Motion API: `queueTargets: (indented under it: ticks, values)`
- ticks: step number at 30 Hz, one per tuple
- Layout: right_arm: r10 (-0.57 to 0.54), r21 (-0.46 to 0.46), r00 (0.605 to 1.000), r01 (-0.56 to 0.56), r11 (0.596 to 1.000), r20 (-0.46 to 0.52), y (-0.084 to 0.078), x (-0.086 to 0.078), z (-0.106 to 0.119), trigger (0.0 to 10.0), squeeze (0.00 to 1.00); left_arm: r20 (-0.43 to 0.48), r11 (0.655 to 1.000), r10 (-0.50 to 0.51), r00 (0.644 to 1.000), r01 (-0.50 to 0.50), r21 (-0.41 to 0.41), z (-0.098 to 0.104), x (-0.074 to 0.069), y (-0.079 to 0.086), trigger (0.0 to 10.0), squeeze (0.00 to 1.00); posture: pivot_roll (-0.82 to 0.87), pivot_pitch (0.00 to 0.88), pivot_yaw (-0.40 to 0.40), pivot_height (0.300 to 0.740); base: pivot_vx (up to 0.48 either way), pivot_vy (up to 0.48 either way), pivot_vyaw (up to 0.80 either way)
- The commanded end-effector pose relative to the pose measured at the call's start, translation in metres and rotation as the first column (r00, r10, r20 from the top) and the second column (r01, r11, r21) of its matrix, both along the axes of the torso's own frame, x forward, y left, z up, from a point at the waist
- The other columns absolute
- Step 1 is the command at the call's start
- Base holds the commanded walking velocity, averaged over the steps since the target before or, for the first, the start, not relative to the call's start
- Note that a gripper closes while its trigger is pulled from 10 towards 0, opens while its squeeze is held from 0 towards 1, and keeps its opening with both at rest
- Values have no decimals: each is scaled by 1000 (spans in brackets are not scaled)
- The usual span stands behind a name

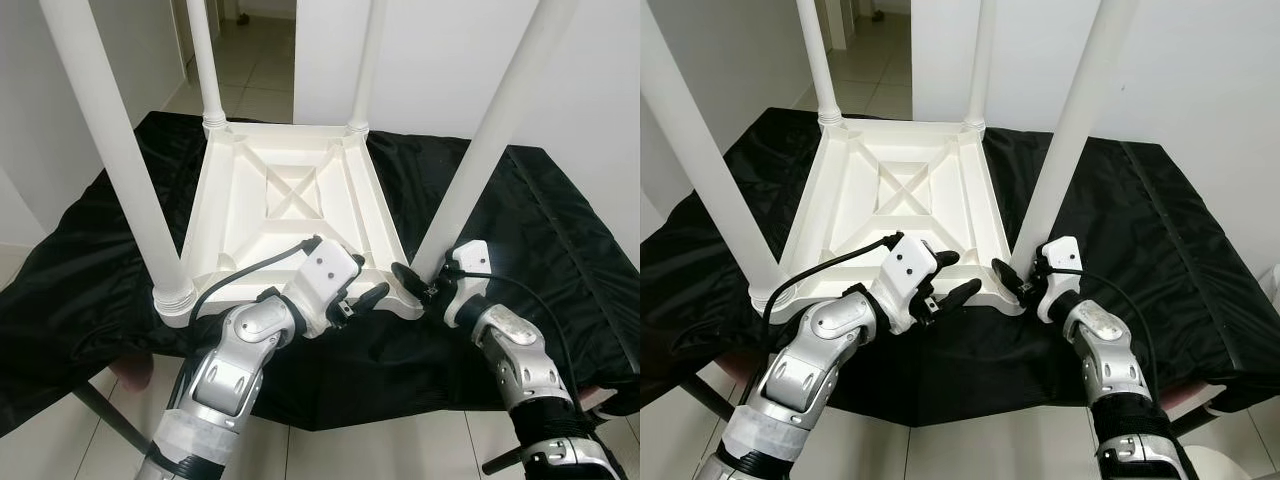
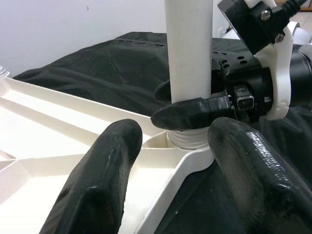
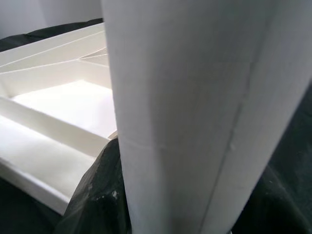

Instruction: Building children table

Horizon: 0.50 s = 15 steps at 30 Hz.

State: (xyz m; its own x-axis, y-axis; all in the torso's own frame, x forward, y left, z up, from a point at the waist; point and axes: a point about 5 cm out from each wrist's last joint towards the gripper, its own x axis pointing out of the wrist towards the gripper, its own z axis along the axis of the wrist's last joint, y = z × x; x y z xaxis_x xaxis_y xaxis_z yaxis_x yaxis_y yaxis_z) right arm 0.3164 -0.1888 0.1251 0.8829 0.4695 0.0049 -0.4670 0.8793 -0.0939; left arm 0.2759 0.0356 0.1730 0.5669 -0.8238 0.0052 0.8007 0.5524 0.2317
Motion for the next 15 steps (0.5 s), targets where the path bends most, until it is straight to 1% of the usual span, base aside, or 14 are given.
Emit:
queueTargets:
  ticks: [1, 3, 5, 6, 7, 8, 10, 11, 13, 14, 15]
  values:
    - [-46, -40, 999, 45, 998, -20, 2, -5, -9, 10000, 0, 7, 996, 85, 996, -85, -11, -2, 4, 2, 10000, 0, 16, 8, -15, 740, 0, 0, 0]
    - [-46, -40, 999, 45, 998, -20, 2, -5, -9, 10000, 0, 7, 996, 85, 996, -85, -11, -2, 4, 2, 10000, 0, 16, 8, -15, 740, 0, 0, 0]
    - [-129, -21, 992, 129, 991, 8, 9, -8, -7, 10000, 0, 7, 996, 86, 996, -86, -9, -3, 3, 3, 10000, 0, 17, 0, -22, 740, 0, 0, 0]
    - [-129, -21, 992, 129, 991, 8, 9, -8, -7, 10000, 0, 7, 996, 86, 996, -86, -9, -3, 3, 3, 10000, 0, 17, 0, -22, 740, 0, 0, 0]
    - [-235, 20, 972, 234, 972, 1, 12, -10, -7, 10000, 0, 14, 997, 83, 996, -83, -11, -3, 2, 3, 10000, 0, 14, 0, -22, 740, 0, 0, 0]
    - [-235, 20, 972, 234, 972, 1, 12, -10, -7, 10000, 0, 14, 997, 83, 996, -83, -11, -3, 2, 3, 10000, 0, 14, 0, -22, 740, 0, 0, 0]
    - [-343, 63, 939, 344, 937, -26, 16, -12, -9, 10000, 0, 15, 997, 80, 997, -80, -10, -4, 2, 1, 10000, 0, 14, 0, -28, 740, 0, 0, 0]
    - [-343, 63, 939, 344, 937, -26, 16, -12, -9, 10000, 0, 15, 997, 80, 997, -80, -10, -4, 2, 1, 10000, 0, 14, 0, -28, 740, 0, 0, 0]
    - [-461, 104, 884, 468, 878, -80, 22, -14, -14, 10000, 0, 8, 997, 80, 997, -80, -10, -5, 2, 0, 10000, 0, 15, 0, -32, 740, 0, 0, 0]
    - [-461, 104, 884, 468, 878, -80, 22, -14, -14, 10000, 0, 8, 997, 80, 997, -80, -10, -5, 2, 0, 10000, 0, 15, 0, -32, 740, 0, 0, 0]
    - [-507, 117, 855, 517, 848, -106, 25, -15, -17, 10000, 0, 5, 997, 80, 997, -80, -12, -5, 3, 0, 10000, 0, 17, 0, -32, 740, 0, 0, 0]
